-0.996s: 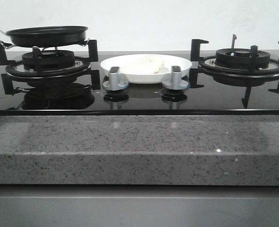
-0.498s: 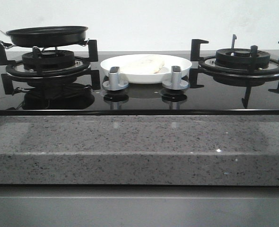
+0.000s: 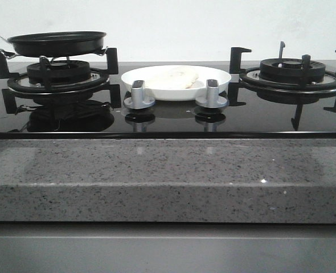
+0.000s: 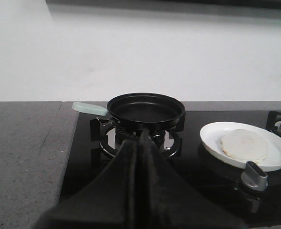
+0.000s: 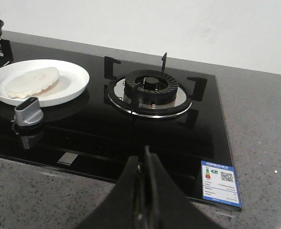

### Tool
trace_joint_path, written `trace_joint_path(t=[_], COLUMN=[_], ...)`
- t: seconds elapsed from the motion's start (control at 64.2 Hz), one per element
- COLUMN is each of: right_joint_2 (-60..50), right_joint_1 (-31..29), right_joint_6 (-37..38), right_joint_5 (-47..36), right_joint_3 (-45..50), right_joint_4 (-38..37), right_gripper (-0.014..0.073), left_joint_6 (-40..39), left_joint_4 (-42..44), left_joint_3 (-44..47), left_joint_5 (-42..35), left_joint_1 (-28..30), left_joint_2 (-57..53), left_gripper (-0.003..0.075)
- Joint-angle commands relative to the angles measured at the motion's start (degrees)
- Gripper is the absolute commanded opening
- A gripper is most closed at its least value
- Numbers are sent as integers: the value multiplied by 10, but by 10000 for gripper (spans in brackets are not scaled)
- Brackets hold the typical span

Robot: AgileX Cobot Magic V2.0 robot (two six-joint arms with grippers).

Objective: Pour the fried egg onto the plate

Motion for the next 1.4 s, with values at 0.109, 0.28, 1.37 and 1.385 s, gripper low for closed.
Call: trace_joint_path(t=[0.109, 0.28, 1.37, 1.385], right_joint_2=[6, 6, 6, 6], right_joint_1=[0, 0, 0, 0], right_joint_6=[-1, -1, -1, -1], right_joint_5=[-49, -49, -49, -49], right_joint_3=[-15, -15, -15, -15], right_joint_4=[-4, -4, -4, -4], right_gripper=[-60, -60, -60, -60], left_joint_6=[-5, -5, -5, -5], left_joint_4=[21, 21, 19, 19], left_joint_3=[27, 92, 242, 242], left_joint_5=[-41, -41, -143, -143], left_joint_1=[31, 76, 85, 85], left_joint_2=[-36, -98, -100, -100], left_gripper=[-19, -19, -19, -19])
